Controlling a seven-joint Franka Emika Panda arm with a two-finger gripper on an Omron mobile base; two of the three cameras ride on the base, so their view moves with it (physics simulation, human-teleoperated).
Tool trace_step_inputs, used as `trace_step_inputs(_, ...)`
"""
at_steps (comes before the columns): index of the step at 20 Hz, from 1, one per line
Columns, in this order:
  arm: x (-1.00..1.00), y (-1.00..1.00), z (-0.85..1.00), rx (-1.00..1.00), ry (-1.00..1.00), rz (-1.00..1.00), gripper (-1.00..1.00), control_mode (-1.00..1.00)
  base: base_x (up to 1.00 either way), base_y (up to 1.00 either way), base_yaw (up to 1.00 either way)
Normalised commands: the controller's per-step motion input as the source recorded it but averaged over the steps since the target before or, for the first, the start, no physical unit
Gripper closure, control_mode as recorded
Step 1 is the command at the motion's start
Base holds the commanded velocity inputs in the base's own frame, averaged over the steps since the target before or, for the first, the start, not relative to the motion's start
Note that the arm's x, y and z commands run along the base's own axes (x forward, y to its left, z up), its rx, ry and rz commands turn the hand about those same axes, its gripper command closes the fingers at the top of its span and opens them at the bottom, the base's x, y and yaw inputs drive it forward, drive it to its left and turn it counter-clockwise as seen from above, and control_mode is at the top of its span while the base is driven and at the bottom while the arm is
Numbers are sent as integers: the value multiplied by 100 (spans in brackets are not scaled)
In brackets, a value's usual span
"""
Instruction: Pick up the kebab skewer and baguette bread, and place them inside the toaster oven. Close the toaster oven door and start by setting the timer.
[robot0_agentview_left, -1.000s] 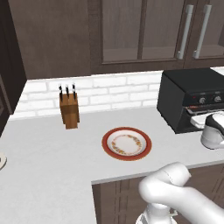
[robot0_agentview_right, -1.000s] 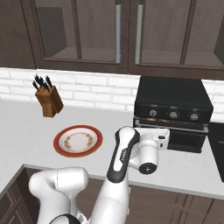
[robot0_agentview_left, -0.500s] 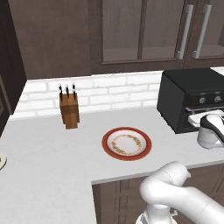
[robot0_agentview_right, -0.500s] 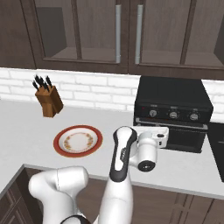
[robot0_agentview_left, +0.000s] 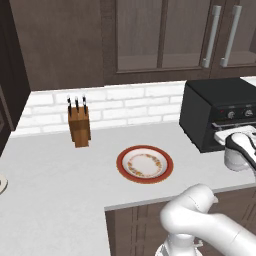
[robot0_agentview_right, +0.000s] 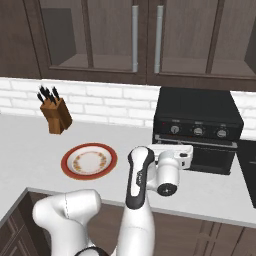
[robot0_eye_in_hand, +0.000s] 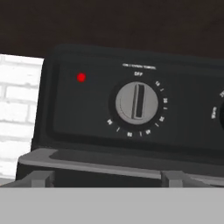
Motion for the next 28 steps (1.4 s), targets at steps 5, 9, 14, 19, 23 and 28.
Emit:
trace_step_inputs(5,19,0,-5,0,0,0,-100,-100,0,0,0)
trace_step_inputs(9,7,0,-13,0,0,0,-100,-100,0,0,0)
trace_step_inputs(14,-16,-9,6,0,0,0,-100,-100,0,0,0)
trace_step_inputs(19,-53,-15,38,0,0,0,-100,-100,0,0,0)
trace_step_inputs(23,-33,-1,46,0,0,0,-100,-100,0,0,0)
trace_step_inputs(28,-29,0,39,0,0,0,-100,-100,0,0,0)
